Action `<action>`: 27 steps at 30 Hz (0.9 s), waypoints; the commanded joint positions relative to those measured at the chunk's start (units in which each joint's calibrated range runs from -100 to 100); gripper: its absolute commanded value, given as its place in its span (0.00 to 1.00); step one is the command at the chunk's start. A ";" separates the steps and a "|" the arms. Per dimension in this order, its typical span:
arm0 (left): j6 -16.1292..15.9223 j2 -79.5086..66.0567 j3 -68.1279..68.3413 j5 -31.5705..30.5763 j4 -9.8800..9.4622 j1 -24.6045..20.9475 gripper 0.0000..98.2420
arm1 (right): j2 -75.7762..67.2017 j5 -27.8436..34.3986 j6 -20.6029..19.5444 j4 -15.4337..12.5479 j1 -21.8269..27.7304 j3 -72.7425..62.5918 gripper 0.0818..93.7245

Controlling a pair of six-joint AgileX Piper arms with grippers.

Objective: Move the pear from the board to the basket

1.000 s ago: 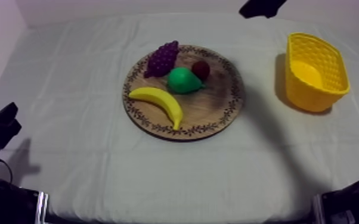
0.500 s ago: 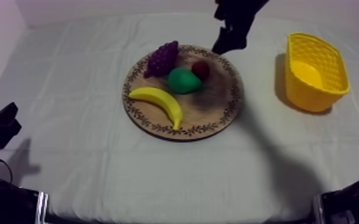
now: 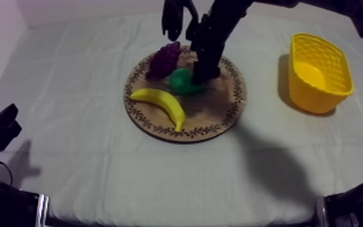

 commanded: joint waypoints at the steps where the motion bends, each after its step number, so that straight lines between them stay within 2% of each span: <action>1: 0.00 0.00 0.03 -0.01 0.00 -0.01 0.00 | 2.18 0.07 -0.16 -0.04 -0.14 -1.06 0.84; 11: 0.00 0.00 0.03 -0.01 0.00 -0.01 0.00 | 10.17 -0.99 -0.42 0.41 -0.56 -6.14 0.83; 18: 0.00 0.00 0.03 -0.01 0.00 -0.01 0.00 | 14.61 -1.07 -0.84 1.03 -0.85 -10.59 0.77; 24: 0.00 0.00 0.03 -0.01 0.00 -0.01 0.00 | 17.45 -0.76 -0.60 1.68 -1.03 -12.48 0.61; 27: 0.00 0.00 0.03 -0.01 0.00 -0.01 0.00 | 18.07 -0.44 -0.29 1.70 -0.88 -12.78 0.48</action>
